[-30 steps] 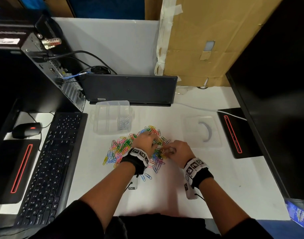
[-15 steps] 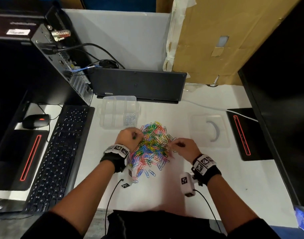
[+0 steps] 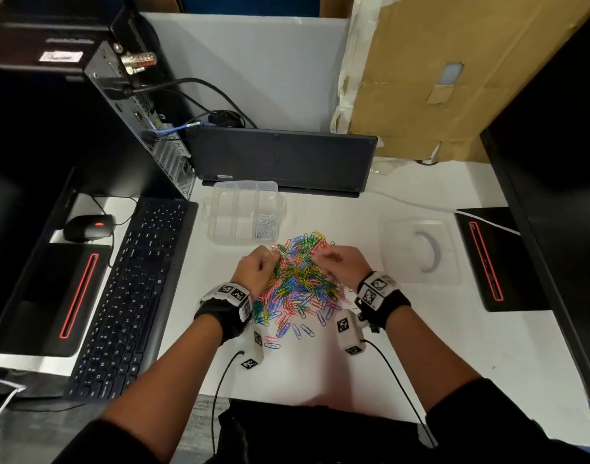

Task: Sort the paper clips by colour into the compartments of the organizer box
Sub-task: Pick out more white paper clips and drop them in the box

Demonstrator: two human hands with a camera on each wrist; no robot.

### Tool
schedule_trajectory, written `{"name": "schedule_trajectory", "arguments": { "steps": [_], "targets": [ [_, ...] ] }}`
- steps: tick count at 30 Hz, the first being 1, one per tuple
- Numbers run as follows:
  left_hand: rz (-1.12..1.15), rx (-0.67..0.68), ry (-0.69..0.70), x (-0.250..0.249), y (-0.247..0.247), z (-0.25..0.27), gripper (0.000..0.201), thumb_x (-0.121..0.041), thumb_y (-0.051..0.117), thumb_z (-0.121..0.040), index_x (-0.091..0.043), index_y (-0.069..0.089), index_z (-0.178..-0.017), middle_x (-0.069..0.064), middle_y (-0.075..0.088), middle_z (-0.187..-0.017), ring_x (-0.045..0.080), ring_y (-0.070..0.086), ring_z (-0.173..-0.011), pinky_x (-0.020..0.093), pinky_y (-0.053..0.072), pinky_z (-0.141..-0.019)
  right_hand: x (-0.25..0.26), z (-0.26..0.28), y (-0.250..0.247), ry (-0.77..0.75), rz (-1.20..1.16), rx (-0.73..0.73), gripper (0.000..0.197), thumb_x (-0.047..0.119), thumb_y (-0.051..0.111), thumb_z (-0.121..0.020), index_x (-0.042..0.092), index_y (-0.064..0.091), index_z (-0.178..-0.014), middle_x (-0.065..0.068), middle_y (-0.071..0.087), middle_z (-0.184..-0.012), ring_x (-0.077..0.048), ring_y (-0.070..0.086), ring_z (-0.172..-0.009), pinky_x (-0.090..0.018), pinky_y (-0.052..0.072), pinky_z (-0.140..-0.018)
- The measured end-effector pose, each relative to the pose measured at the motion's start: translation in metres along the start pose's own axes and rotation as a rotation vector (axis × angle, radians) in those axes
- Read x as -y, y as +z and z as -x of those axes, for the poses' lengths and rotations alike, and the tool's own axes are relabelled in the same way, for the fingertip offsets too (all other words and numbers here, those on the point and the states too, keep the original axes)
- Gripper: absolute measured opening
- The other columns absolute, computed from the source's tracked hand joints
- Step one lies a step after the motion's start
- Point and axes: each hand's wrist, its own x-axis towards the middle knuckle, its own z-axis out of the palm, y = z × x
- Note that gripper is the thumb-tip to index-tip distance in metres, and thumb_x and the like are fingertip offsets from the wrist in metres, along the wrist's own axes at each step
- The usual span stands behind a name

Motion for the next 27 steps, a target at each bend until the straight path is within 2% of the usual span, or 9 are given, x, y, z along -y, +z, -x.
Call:
{"name": "schedule_trajectory", "arguments": {
  "steps": [2,5,8,11,13,16,21,24,27],
  "targets": [
    [0.175,0.051,-0.045,0.004,0.001,0.001,0.013,-0.021,0.047,-0.100,-0.023,0.057,-0.091,-0.004,0.050,-0.058,0.011,0.040,-0.049,0.024,0.033,-0.050,0.004,-0.009,0.008,-0.118,0.295,-0.091,0.012,0.025,0.073,-0.085,0.017,0.076,-0.094,0.010,0.070,-0.086,-0.002,0.061,-0.079,-0.018,0.051,-0.078],
    [0.434,0.136,-0.213,-0.002,-0.001,0.002,0.031,-0.003,0.034,-0.100,-0.012,0.061,-0.114,0.000,0.050,-0.057,0.008,0.034,-0.044,0.019,0.027,-0.042,0.007,-0.018,0.018,-0.180,0.438,-0.185,0.011,0.022,0.075,-0.082,0.015,0.075,-0.091,0.003,0.073,-0.094,-0.009,0.060,-0.082,-0.025,0.053,-0.080],
    [0.657,0.165,-0.346,-0.008,-0.007,0.002,0.041,0.006,0.027,-0.093,-0.001,0.063,-0.113,0.012,0.057,-0.063,0.011,0.031,-0.046,0.019,0.024,-0.039,0.008,-0.022,0.024,-0.203,0.514,-0.195,0.005,0.020,0.074,-0.083,0.016,0.074,-0.085,0.003,0.072,-0.091,-0.009,0.060,-0.079,-0.022,0.049,-0.075],
    [0.712,0.191,-0.366,-0.007,-0.011,0.000,0.042,0.005,0.028,-0.090,0.001,0.064,-0.112,0.015,0.059,-0.066,0.011,0.029,-0.046,0.019,0.022,-0.038,0.008,-0.023,0.025,-0.239,0.541,-0.155,0.007,0.018,0.071,-0.085,0.013,0.073,-0.081,0.002,0.072,-0.085,-0.011,0.064,-0.077,-0.028,0.056,-0.075],
    [0.637,0.182,-0.344,-0.004,-0.011,-0.002,0.041,0.004,0.029,-0.092,-0.002,0.064,-0.113,0.010,0.056,-0.061,0.011,0.028,-0.047,0.020,0.021,-0.039,0.006,-0.023,0.024,-0.237,0.478,-0.134,0.007,0.017,0.071,-0.085,0.013,0.074,-0.081,0.002,0.072,-0.084,-0.009,0.064,-0.077,-0.026,0.056,-0.073],
    [0.444,0.146,-0.256,0.003,-0.008,-0.005,0.035,-0.002,0.035,-0.098,-0.013,0.063,-0.115,-0.001,0.047,-0.054,0.013,0.032,-0.047,0.023,0.024,-0.044,0.002,-0.022,0.016,-0.133,0.284,-0.139,0.009,0.024,0.073,-0.085,0.015,0.075,-0.085,0.007,0.071,-0.085,0.000,0.061,-0.077,-0.008,0.045,-0.066],
    [-0.039,0.023,0.024,-0.004,-0.002,-0.013,0.017,-0.022,0.057,-0.094,-0.029,0.070,-0.102,-0.005,0.070,-0.092,0.015,0.061,-0.074,0.025,0.050,-0.071,0.005,-0.013,0.009,0.154,-0.399,0.052,0.017,0.011,0.063,-0.094,-0.001,0.069,-0.105,-0.006,0.067,-0.083,-0.013,0.059,-0.070,-0.022,0.049,-0.063],
    [-0.223,0.018,0.129,-0.022,0.006,-0.018,0.012,-0.034,0.065,-0.089,-0.028,0.071,-0.098,-0.004,0.067,-0.079,0.013,0.058,-0.067,0.025,0.047,-0.065,0.006,-0.011,0.010,0.219,-0.622,0.068,0.020,0.000,0.057,-0.094,0.002,0.068,-0.111,-0.009,0.065,-0.083,-0.013,0.058,-0.068,-0.020,0.049,-0.059],
    [-0.342,0.004,0.092,-0.036,0.016,-0.022,0.024,-0.048,0.070,-0.080,-0.025,0.071,-0.087,-0.009,0.063,-0.079,0.011,0.060,-0.072,0.024,0.048,-0.065,0.008,-0.012,0.008,0.264,-0.734,0.093,0.018,0.009,0.059,-0.095,0.000,0.069,-0.107,-0.010,0.067,-0.083,-0.015,0.061,-0.070,-0.020,0.051,-0.060]
  ]
}}
